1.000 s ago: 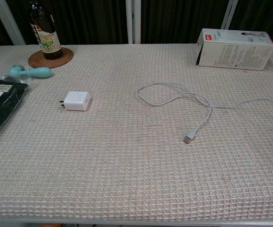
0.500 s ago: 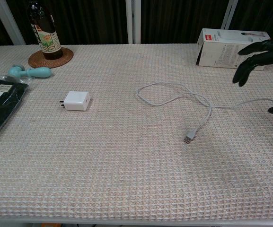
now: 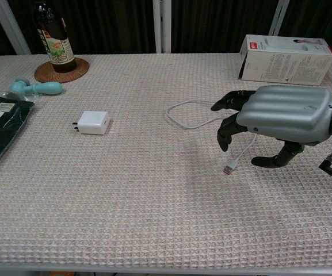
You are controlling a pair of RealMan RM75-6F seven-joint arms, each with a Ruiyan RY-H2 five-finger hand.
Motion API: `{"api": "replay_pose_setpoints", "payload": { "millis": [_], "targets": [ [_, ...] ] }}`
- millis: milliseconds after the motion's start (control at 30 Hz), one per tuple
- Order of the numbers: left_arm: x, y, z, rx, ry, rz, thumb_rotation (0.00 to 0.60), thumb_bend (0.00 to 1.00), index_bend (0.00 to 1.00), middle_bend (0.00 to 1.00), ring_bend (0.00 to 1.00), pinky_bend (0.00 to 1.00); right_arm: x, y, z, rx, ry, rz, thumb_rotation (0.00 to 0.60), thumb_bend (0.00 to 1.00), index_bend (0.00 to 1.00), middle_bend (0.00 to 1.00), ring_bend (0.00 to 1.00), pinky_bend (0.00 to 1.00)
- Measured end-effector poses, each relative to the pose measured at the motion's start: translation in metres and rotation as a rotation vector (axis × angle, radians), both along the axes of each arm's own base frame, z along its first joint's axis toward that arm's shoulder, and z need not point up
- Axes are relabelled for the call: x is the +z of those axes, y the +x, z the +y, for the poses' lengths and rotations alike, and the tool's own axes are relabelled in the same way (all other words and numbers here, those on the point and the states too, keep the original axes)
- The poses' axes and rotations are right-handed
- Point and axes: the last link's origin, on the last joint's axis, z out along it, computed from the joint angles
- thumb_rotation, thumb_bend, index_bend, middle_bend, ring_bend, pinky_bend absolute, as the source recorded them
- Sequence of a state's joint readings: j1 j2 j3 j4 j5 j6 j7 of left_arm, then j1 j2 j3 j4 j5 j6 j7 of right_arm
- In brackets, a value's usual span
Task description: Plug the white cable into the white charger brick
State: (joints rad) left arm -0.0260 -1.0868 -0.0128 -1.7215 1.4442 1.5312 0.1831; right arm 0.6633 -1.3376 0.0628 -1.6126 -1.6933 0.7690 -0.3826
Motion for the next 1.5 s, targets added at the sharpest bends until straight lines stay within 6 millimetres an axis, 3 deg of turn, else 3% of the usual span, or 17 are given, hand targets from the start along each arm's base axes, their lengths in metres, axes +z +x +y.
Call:
{"api": "replay_pose_setpoints", "payload": {
  "millis": [567, 1500],
  "targets": [
    [-0.003, -0.003, 0.002, 0.001, -0.011, -0.008, 0.6, 0.17, 0.13, 0.16, 0.03, 0.0, -0.028, -0.007, -0.005, 0.017, -0.042, 0.013, 0.6, 0.31, 0.43, 0.33, 0.08, 0.01],
    [-0.005, -0.008, 0.002, 0.01, -0.021, -0.017, 0.6, 0.17, 0.13, 0.15, 0.03, 0.0, -0.041, -0.009, -0.003, -0.009, -0.058, 0.004, 0.6, 0.32, 0.47, 0.35, 0.1, 0.01]
  ]
}}
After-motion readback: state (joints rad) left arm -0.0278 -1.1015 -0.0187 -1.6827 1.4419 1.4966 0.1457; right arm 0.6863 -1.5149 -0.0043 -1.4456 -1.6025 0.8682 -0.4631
